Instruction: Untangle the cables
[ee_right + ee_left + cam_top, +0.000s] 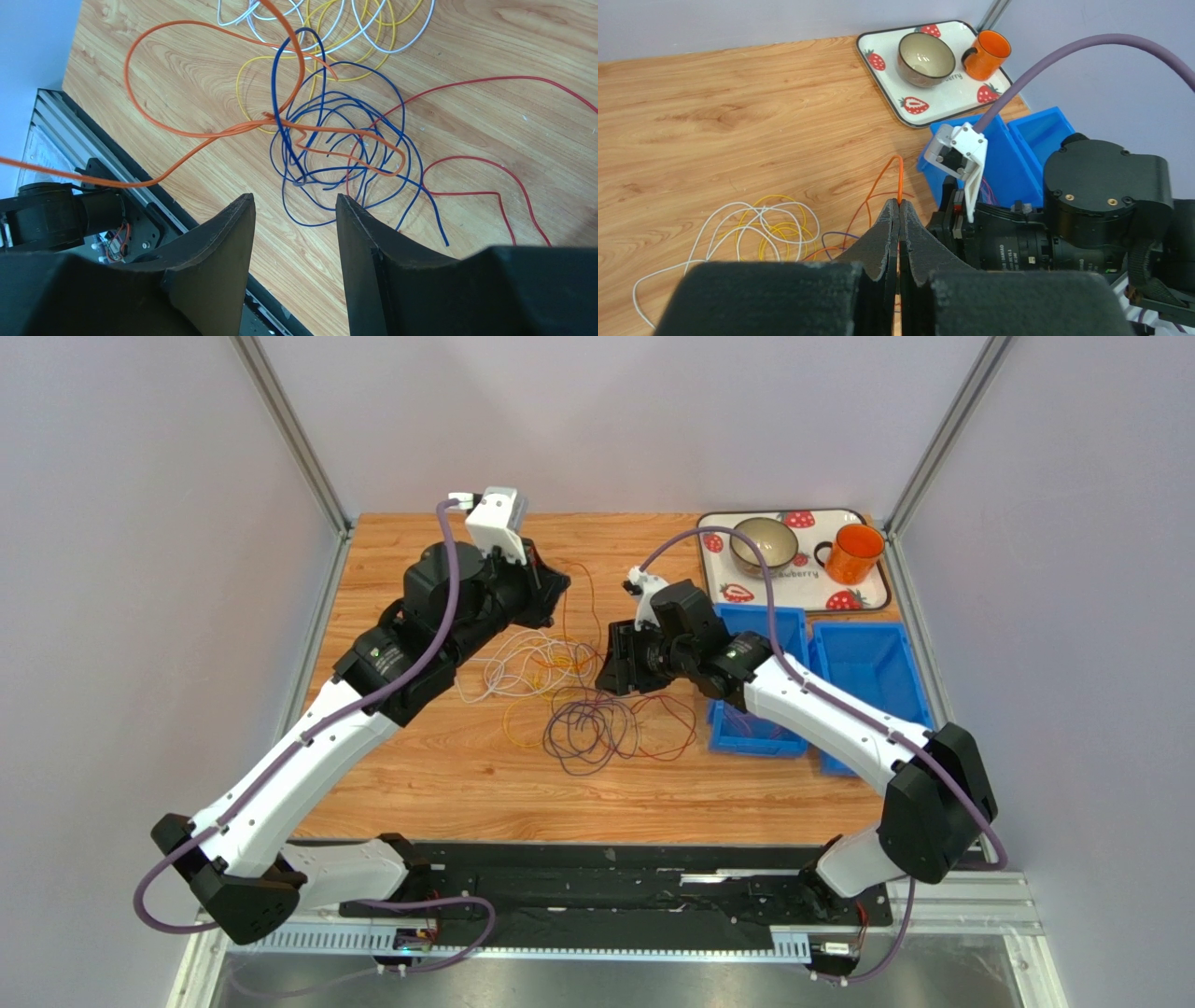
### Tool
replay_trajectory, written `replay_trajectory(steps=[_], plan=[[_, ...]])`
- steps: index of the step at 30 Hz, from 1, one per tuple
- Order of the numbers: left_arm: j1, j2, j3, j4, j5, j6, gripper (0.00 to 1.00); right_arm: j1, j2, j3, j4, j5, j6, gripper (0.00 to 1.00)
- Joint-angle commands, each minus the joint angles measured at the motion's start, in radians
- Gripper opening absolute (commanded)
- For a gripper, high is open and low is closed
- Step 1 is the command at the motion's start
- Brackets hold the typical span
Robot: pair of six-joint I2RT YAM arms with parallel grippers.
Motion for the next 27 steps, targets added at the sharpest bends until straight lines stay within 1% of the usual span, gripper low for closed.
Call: replay_trajectory(steps=[1,7,9,12,13,14,15,17,18,23,25,27], plan=[[-0.004,-0.027,0.008,0.035,0.023,-0.02,0.0,0.004,0.026,0.031,0.039,0.021,-0.04,0.5],[-0.004,-0.029,0.008,0.031,0.029,-0.023,0.0,0.005,0.051,0.048,0.056,0.015,-0.045,0.48],[-0.006,-0.032,0.008,0.031,0.031,-0.023,0.0,0.005,0.059,0.052,0.061,0.014,-0.048,0.46],[-0.006,-0.036,0.005,0.028,0.032,-0.023,0.0,0.006,0.072,0.065,0.061,0.015,-0.051,0.4],[-0.007,-0.038,0.003,0.028,0.034,-0.023,0.0,0.007,0.075,0.066,0.062,0.017,-0.052,0.34],[-0.006,-0.04,0.001,0.028,0.032,-0.023,0.0,0.007,0.077,0.069,0.062,0.017,-0.051,0.3],[-0.006,-0.04,-0.002,0.028,0.032,-0.023,0.0,0.007,0.074,0.071,0.065,0.015,-0.051,0.22],[-0.006,-0.043,-0.005,0.028,0.029,-0.022,0.0,0.007,0.066,0.072,0.067,0.015,-0.052,0.12],[-0.006,-0.041,-0.006,0.026,0.028,-0.022,0.0,0.012,0.063,0.072,0.067,0.012,-0.052,0.01],[-0.006,-0.043,-0.017,0.025,0.016,-0.014,0.0,0.024,0.017,0.085,0.032,0.009,-0.065,0.0],[-0.007,-0.044,-0.029,0.025,0.003,-0.008,0.0,0.03,-0.024,0.091,0.01,0.014,-0.071,0.0],[-0.006,-0.041,-0.041,0.029,-0.007,-0.005,0.0,0.039,-0.05,0.12,-0.034,0.015,-0.08,0.0]])
